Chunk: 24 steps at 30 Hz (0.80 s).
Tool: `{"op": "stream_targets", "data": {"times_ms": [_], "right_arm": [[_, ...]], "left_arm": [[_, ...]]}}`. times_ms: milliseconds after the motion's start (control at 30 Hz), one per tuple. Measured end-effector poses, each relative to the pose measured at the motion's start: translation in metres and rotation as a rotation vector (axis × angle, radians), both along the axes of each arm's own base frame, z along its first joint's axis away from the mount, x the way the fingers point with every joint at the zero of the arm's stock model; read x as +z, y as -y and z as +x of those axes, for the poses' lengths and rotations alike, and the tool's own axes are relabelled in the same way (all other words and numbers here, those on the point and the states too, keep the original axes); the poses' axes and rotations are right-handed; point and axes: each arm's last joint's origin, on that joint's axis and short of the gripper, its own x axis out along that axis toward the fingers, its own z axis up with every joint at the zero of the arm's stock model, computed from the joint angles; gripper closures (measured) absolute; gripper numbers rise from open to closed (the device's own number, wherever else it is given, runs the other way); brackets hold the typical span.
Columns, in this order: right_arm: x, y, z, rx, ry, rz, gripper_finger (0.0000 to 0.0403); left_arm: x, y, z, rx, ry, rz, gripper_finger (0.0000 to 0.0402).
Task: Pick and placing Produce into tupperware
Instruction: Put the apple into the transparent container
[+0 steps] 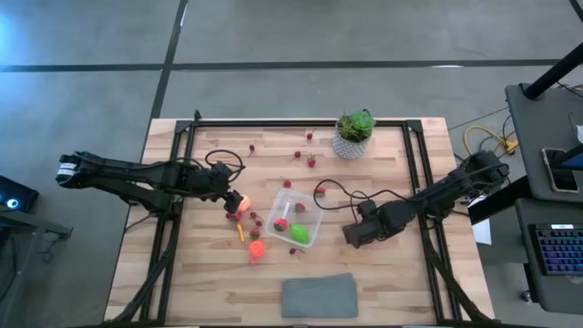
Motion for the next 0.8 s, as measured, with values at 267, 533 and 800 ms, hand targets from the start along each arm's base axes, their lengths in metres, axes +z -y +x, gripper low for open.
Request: {"op": "stream_targets", "data": {"times_ms": [267, 533, 800], "right_arm": [[0.051, -0.010, 0.032, 0.092, 0.193, -0.010, 0.0120], [0.094, 0.019, 0.072, 0.152, 0.340, -0.142, 0.0124], [0.093, 0.043, 0.126, 0.283, 0.342, -0.140, 0.0108]], "left_arm": [[0.004, 0.000, 0.002, -0.002, 0.024, -0.003, 0.0087], [0.004, 0.000, 0.002, -0.002, 0.025, -0.002, 0.0087], [0.004, 0.000, 0.002, -0.005, 0.023, 0.006, 0.0087]]}}
